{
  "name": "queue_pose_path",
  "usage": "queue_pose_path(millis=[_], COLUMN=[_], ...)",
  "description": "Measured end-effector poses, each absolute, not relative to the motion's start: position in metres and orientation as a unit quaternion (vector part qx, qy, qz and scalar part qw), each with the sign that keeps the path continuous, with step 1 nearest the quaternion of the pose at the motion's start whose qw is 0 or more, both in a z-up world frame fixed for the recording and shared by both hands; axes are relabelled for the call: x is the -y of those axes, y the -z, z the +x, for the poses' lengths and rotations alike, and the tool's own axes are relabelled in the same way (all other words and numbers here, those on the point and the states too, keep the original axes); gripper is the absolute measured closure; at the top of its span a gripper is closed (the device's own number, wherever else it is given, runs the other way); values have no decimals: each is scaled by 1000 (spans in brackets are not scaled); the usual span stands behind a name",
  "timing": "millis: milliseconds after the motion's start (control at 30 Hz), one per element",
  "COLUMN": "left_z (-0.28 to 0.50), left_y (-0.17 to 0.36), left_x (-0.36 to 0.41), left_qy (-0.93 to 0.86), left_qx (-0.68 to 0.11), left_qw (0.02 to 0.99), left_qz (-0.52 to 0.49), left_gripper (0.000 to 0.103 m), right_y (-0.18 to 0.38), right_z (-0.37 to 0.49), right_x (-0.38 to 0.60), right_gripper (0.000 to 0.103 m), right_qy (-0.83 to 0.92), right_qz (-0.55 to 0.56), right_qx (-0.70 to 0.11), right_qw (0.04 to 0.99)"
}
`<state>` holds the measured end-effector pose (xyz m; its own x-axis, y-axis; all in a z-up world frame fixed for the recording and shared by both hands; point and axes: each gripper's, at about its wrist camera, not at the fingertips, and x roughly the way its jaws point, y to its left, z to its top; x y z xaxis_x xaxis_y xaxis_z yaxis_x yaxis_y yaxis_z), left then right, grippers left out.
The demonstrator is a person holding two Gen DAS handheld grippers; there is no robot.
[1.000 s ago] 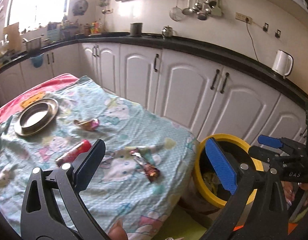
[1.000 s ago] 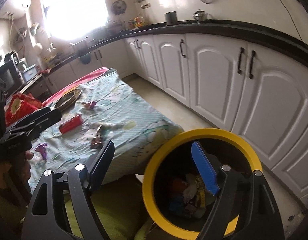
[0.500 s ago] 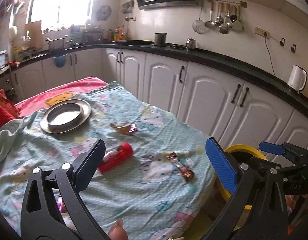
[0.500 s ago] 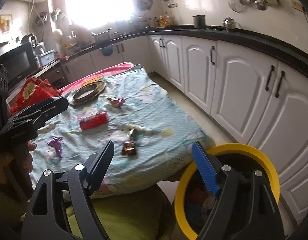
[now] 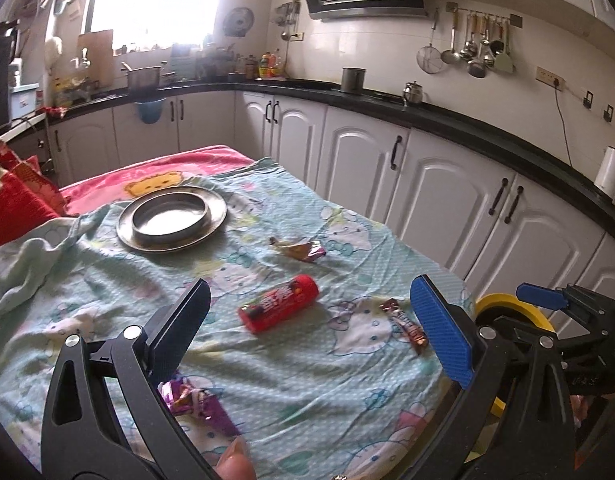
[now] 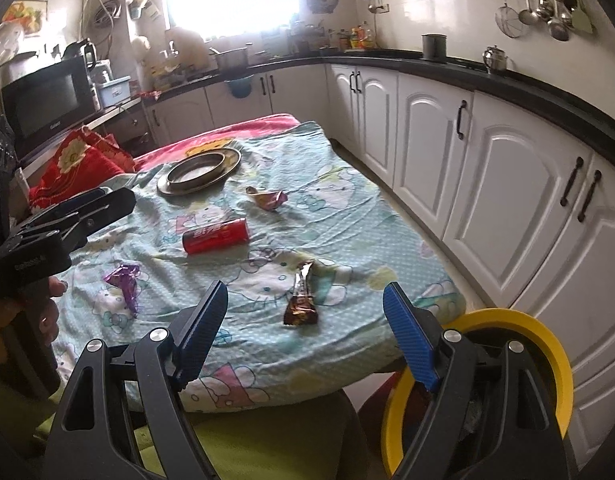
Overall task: Collect trash
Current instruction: 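Move both open tools back over the table toward the remaining wrappers, then grasp the brown chocolate bar wrapper with the right tool while the left tool grasps the purple candy wrapper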
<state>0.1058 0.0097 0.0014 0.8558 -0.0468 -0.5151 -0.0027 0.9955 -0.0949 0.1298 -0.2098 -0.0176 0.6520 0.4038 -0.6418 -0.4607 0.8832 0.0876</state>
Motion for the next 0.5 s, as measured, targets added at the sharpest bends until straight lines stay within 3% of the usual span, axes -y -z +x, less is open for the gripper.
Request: queue_pose_path(millis=[500], left_z=[90], left_y=[35], left_x=[-67], left_qy=[-31], left_qx=[-317], left_qw=[946], left_qz=[-67], left_gripper=[11], right_y=[67], right_z=[174], right_x=[170], right_gripper=[28], right_qy=[-235], right_qz=[-90], right_qx=[-394], right_qw=[884])
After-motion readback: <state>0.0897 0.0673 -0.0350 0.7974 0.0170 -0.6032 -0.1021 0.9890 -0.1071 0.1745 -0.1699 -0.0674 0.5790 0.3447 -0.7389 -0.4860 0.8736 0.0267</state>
